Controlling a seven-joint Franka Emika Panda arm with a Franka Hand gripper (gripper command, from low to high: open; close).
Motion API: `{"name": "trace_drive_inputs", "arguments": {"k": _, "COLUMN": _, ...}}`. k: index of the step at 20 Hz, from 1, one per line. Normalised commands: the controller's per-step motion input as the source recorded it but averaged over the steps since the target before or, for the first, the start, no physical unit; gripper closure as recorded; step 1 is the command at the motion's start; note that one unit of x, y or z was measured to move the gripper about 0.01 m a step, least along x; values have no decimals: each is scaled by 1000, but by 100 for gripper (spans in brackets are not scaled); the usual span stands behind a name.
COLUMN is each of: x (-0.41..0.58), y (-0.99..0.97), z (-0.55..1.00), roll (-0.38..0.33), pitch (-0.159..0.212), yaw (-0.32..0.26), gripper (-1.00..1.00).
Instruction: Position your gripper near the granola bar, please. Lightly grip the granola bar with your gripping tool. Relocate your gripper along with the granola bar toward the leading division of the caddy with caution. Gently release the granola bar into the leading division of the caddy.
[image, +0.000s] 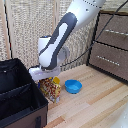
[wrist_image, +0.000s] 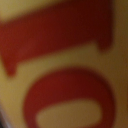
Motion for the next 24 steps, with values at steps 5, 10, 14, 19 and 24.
{"name": "trace_drive_inputs", "arguments": {"k": 5, "x": 43, "y": 2, "z": 0, "roll": 0, "pitch": 2, "yaw": -2, "gripper": 100}}
{"name": "trace_drive_inputs", "arguments": {"k": 10, "x": 42, "y": 46, "z": 125, "roll": 0, "pitch": 47, "yaw": -39, "gripper": 100}}
{"name": "trace_drive_inputs", "arguments": {"k": 14, "x": 84, "y": 28, "z": 439, "roll": 14, "pitch": 69, "yaw": -60, "gripper": 100}}
{"name": "trace_drive_inputs", "arguments": {"k": 19, "x": 29, "y": 15, "z": 818, "roll": 38, "pitch": 58, "yaw": -101, "gripper": 100}}
{"name": "trace_drive_inputs", "arguments": {"k": 24, "x": 35, "y": 49, "z": 929, "roll": 1, "pitch": 10, "yaw": -231, "gripper": 100}}
